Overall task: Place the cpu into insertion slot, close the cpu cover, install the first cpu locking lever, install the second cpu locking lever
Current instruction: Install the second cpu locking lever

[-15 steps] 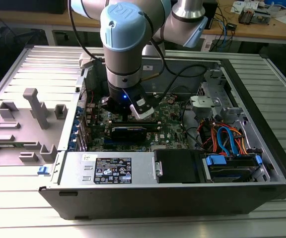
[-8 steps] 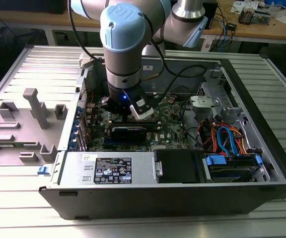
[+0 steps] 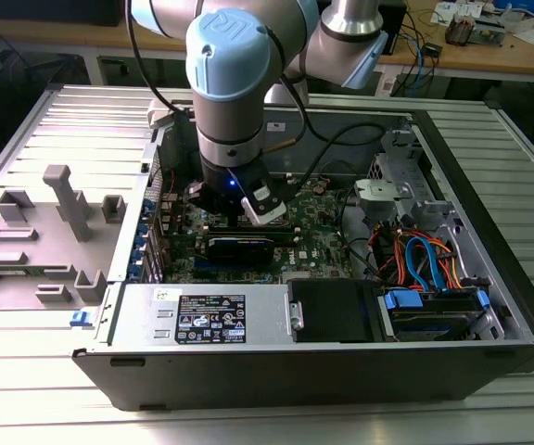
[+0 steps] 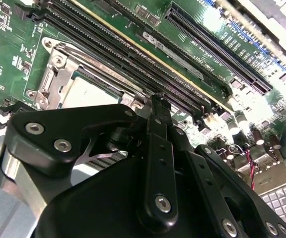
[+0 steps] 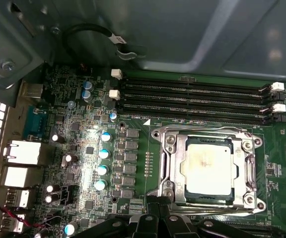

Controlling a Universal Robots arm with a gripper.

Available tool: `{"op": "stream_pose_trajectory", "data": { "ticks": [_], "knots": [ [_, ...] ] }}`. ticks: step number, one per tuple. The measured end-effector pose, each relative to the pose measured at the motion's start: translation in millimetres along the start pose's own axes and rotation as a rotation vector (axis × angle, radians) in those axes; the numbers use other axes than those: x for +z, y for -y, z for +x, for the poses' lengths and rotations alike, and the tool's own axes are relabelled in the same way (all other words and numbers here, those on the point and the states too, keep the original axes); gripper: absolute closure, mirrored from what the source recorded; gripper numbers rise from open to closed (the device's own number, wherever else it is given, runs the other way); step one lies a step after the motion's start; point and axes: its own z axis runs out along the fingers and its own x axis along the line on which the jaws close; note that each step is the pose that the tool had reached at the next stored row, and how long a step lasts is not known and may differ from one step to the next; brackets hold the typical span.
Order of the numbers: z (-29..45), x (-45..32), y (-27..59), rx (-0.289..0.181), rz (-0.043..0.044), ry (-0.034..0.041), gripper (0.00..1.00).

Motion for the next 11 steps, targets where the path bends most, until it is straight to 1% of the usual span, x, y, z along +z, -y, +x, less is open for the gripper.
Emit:
{"op": "stream_pose_trajectory", "data": {
  "ticks": [6, 11],
  "knots": [
    [0.0, 1.4, 0.0, 0.001, -0.0053, 0.0006, 0.89],
    [0.1, 2.0, -0.1, 0.001, -0.0143, 0.0014, 0.89]
  ]
}}
